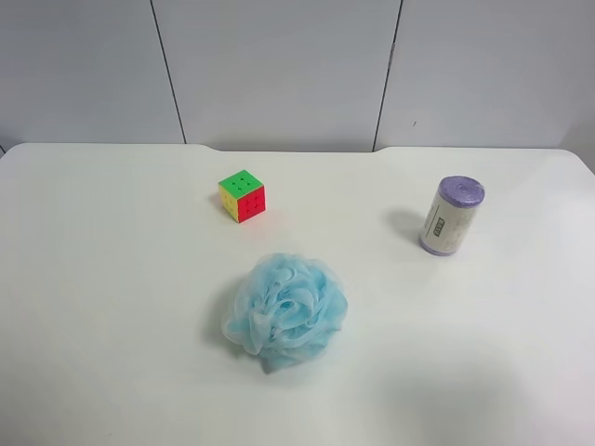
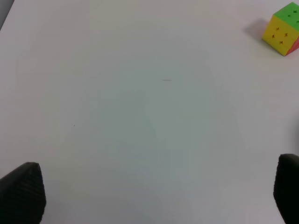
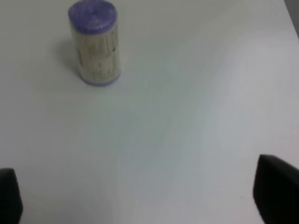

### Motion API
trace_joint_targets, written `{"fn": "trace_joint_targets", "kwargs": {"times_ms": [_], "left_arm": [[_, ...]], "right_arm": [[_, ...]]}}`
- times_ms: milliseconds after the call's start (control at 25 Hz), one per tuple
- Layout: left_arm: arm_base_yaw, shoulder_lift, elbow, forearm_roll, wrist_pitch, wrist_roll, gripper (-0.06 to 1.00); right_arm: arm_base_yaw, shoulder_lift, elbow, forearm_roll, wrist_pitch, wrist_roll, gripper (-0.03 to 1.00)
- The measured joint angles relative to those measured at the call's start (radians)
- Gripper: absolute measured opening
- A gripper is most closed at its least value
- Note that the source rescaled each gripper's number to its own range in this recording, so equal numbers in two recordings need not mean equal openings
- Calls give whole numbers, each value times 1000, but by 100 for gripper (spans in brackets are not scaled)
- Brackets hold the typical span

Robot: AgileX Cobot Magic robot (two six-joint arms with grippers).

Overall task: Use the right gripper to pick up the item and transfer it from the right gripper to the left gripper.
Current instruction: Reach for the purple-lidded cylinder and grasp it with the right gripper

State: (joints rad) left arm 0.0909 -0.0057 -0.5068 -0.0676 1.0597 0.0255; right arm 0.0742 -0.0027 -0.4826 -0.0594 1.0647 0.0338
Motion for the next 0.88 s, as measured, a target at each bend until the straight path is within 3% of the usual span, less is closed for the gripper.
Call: {"fn": "trace_joint_targets", "kwargs": {"times_ms": [880], "left_arm": [[0, 0, 0, 0, 0, 0, 100]], "right_arm": [[0, 0, 0, 1, 0, 1, 100]]}}
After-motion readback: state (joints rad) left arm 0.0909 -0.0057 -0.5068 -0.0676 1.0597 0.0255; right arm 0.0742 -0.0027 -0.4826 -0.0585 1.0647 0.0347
